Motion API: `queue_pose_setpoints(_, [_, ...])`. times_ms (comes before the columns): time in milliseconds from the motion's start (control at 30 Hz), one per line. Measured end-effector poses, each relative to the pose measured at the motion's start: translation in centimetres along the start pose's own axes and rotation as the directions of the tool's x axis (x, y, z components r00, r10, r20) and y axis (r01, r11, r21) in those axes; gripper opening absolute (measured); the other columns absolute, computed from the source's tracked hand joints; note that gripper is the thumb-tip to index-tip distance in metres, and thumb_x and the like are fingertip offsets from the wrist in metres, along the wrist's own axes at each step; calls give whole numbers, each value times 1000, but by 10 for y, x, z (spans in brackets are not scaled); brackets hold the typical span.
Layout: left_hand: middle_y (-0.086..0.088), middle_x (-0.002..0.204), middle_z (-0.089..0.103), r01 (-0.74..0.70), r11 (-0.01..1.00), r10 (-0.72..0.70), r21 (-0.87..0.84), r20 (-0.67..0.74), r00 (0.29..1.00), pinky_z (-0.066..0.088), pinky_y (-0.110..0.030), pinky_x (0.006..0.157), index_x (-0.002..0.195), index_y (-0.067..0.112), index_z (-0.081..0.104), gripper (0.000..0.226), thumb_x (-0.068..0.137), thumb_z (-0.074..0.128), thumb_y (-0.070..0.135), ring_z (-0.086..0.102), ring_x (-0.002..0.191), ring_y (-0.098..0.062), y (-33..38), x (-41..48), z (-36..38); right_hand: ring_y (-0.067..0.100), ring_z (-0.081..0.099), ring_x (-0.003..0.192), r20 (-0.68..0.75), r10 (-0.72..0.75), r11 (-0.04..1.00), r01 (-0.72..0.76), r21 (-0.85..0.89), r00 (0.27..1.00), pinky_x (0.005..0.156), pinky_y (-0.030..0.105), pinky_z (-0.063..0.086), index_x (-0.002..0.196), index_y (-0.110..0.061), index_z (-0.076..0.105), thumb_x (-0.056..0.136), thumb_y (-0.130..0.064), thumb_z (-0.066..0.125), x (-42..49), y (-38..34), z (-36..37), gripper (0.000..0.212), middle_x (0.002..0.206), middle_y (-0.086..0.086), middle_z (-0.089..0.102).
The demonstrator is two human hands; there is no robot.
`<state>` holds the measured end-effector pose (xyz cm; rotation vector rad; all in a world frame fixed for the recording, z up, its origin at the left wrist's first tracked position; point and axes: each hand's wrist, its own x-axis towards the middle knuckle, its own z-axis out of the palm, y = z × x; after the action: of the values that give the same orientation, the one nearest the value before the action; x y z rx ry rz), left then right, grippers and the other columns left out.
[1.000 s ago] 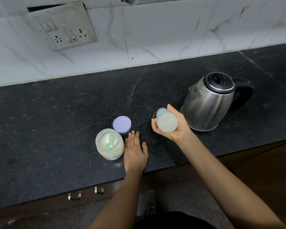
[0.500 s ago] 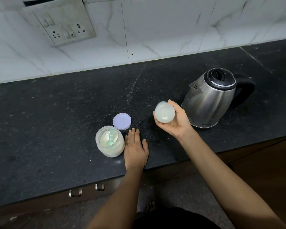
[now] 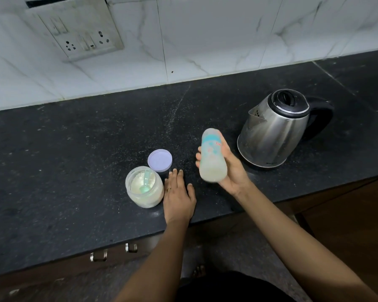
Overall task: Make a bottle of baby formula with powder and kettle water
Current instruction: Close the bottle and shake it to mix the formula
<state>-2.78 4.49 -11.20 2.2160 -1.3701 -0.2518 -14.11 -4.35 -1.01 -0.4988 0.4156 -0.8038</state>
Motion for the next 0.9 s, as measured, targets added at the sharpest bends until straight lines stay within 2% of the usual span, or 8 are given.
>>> queue_pose_setpoints(100, [-11,151,35,3,1000,-3,-9,1,1000,8,-31,117,141,8,40,51,94,39,28,28,142,-23,-1,-1,0,30,69,92,-42,23,994,-18,106,999,86,46,56,130,-9,45,48,-30,96,2,0,-1,99,106,17,66])
queue_pose_setpoints(200, [-11,150,36,-9,1000,9,-15,0,1000,11,-32,117,140,9,41,54,91,35,30,29,141,-24,-1,-2,-2,36,66,95,155,84,992,-68,-107,984,86,51,54,144,-30,34,64,-27,87,-6,0,1,96,116,18,60])
queue_pose_setpoints(267, [-12,150,37,-1,1000,1,-8,-6,1000,12,-33,117,140,7,41,55,90,35,30,31,140,-25,0,-1,-1,37,64,98,98,27,996,-19,-91,995,92,55,51,145,-31,34,62,-27,89,0,-3,7,100,124,15,55])
queue_pose_setpoints(367, [-12,150,37,5,1000,-5,-22,-6,1000,13,-34,118,141,8,41,54,91,36,30,31,140,-25,0,-2,-2,33,67,97,-1,40,996,-40,82,999,85,52,55,140,-12,39,51,-27,95,3,-3,6,106,115,19,62])
queue_pose_setpoints(500, [-12,151,36,1,1000,0,-19,9,1000,15,-35,118,140,8,41,53,92,37,30,31,141,-25,0,-1,-2,36,65,97,159,62,995,-49,-83,985,86,54,53,144,-33,33,63,-23,88,-5,-3,3,99,116,18,60])
queue_pose_setpoints(600, [-12,150,36,17,1000,-17,-26,3,1000,17,-36,117,141,8,40,49,94,45,25,32,140,-26,0,-1,-1,32,66,94,-13,12,999,-11,52,1000,87,53,54,125,-22,48,53,-24,94,1,-4,3,85,110,14,60])
queue_pose_setpoints(767, [-12,151,35,16,1000,-16,-25,9,1000,16,-34,117,141,8,40,50,95,46,24,31,141,-25,0,-2,-1,23,60,77,33,139,984,-142,103,990,70,39,56,113,-4,50,52,-19,89,-6,-6,5,75,96,12,55])
queue_pose_setpoints(900, [-11,152,33,17,1000,-17,-24,20,1000,15,-35,118,143,10,38,50,96,44,26,28,142,-24,0,-1,-2,41,65,100,-53,113,970,-99,221,992,78,63,52,133,-4,45,53,-13,88,-3,-12,15,92,114,22,56])
